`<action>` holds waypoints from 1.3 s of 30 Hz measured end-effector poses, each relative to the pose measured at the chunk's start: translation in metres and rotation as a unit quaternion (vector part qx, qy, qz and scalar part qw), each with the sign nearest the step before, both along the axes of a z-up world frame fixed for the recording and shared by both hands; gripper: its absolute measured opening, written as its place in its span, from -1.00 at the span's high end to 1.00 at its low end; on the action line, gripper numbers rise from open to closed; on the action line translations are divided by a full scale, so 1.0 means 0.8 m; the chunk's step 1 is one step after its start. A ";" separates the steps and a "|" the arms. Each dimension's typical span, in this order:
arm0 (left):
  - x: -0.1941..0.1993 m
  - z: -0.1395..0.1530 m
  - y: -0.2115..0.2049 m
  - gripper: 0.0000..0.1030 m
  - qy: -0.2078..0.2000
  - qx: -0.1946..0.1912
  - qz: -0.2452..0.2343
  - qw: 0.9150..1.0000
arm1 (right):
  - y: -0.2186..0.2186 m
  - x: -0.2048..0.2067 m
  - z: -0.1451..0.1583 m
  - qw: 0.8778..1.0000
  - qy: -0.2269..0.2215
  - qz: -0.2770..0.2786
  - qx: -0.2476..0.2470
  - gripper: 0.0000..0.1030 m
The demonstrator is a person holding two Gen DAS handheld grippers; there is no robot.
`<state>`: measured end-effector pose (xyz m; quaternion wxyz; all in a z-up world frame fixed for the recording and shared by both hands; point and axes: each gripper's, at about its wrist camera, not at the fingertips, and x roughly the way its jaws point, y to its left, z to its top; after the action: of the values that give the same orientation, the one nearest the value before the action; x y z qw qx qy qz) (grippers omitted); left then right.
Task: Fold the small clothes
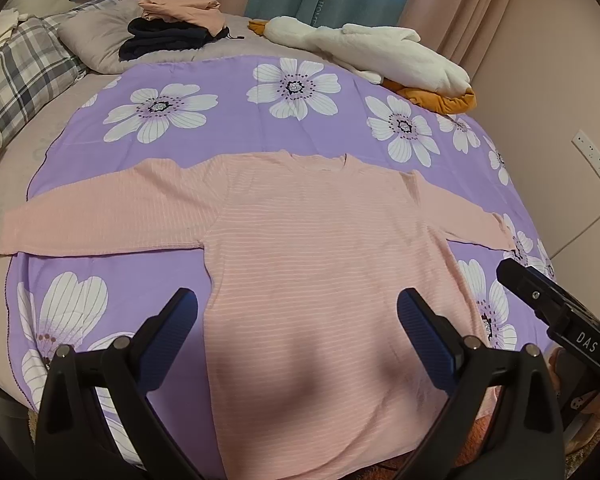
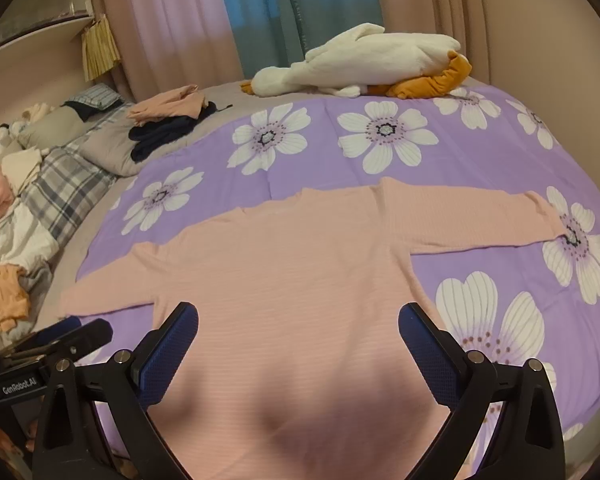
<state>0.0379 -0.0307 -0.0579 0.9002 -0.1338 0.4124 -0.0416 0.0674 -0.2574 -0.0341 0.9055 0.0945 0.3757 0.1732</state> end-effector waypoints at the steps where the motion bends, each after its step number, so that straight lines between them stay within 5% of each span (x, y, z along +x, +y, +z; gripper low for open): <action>1: 0.000 0.000 0.000 -0.94 0.000 0.000 0.000 1.000 | 0.000 0.000 0.000 1.000 0.000 0.000 0.000 -0.95; 35: 0.031 -0.013 -0.019 -0.93 0.028 -0.020 -0.022 0.999 | -0.058 0.015 -0.014 0.998 0.021 -0.039 0.043 -0.87; 39: 0.047 -0.026 -0.025 -0.82 0.038 -0.022 -0.023 0.999 | -0.095 0.030 -0.018 0.995 0.028 -0.043 0.085 -0.67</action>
<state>0.0755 -0.0506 -0.0784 0.8796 -0.1457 0.4481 -0.0659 0.0912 -0.3331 -0.0487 0.8900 0.1918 0.3804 0.1623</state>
